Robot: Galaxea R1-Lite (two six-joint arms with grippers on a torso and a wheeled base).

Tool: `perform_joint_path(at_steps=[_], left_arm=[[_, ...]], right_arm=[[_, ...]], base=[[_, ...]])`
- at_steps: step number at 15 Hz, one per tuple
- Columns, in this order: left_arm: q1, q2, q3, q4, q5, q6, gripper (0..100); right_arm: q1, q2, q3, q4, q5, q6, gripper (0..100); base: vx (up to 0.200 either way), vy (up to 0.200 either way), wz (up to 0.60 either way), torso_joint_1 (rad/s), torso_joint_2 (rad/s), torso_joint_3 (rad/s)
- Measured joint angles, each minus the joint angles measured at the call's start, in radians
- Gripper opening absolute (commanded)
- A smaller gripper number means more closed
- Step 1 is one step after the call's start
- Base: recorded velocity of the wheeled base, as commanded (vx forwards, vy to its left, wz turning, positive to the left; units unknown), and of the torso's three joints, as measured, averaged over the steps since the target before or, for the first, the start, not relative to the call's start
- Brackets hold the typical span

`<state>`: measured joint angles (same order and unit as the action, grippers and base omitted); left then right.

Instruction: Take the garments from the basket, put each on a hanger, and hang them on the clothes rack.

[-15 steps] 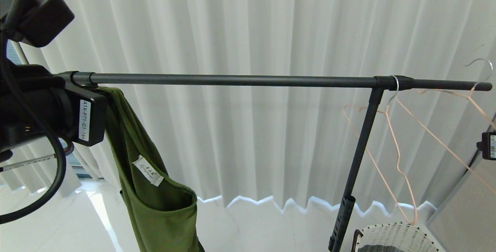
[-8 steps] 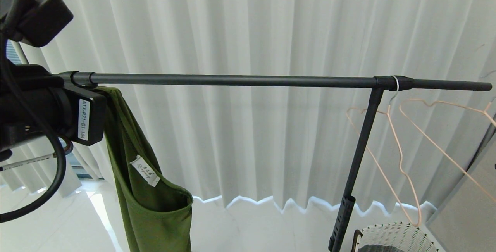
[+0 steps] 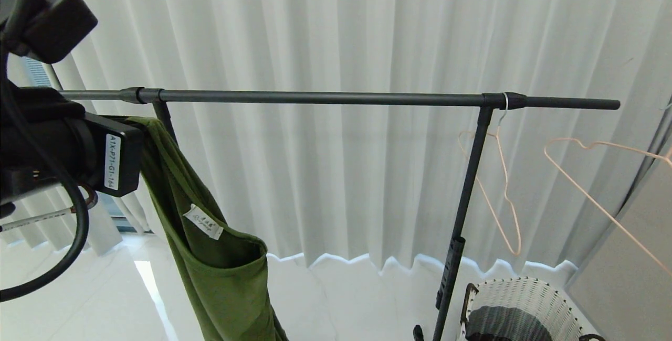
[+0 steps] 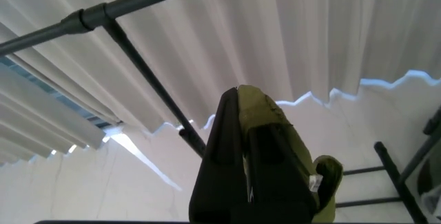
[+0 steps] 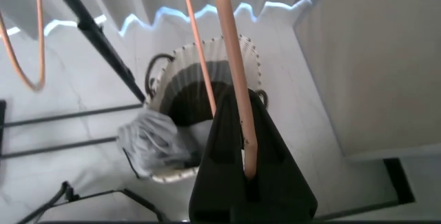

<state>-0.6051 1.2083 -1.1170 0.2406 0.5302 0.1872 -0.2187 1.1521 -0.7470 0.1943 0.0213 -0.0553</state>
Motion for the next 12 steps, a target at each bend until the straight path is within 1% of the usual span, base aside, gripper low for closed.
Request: perform_joint_path(at_steps=[2, 9, 10, 11, 12], left_arm=[[0.001, 0.000, 0.001, 0.000, 0.000, 0.000, 0], [0.012, 0.003, 0.002, 0.000, 0.007, 0.000, 0], [0.012, 0.003, 0.002, 0.000, 0.006, 0.000, 0], [0.013, 0.003, 0.002, 0.000, 0.007, 0.000, 0], [0.013, 0.004, 0.002, 0.000, 0.007, 0.000, 0]], right_arm=[[0.001, -0.002, 0.001, 0.000, -0.012, -0.012, 0], [0.003, -0.006, -0.002, -0.005, -0.002, -0.010, 0], [0.003, -0.008, -0.004, -0.007, 0.011, -0.008, 0], [0.003, -0.014, -0.006, -0.008, 0.045, -0.006, 0], [0.003, -0.023, -0.008, -0.008, 0.079, -0.003, 0]], base=[[-0.200, 0.000, 0.00, 0.002, 0.00, 0.002], [0.000, 0.000, 0.00, 0.000, 0.00, 0.000], [0.000, 0.000, 0.00, 0.000, 0.00, 0.000], [0.000, 0.000, 0.00, 0.000, 0.00, 0.000], [0.000, 0.200, 0.00, 0.002, 0.00, 0.007]])
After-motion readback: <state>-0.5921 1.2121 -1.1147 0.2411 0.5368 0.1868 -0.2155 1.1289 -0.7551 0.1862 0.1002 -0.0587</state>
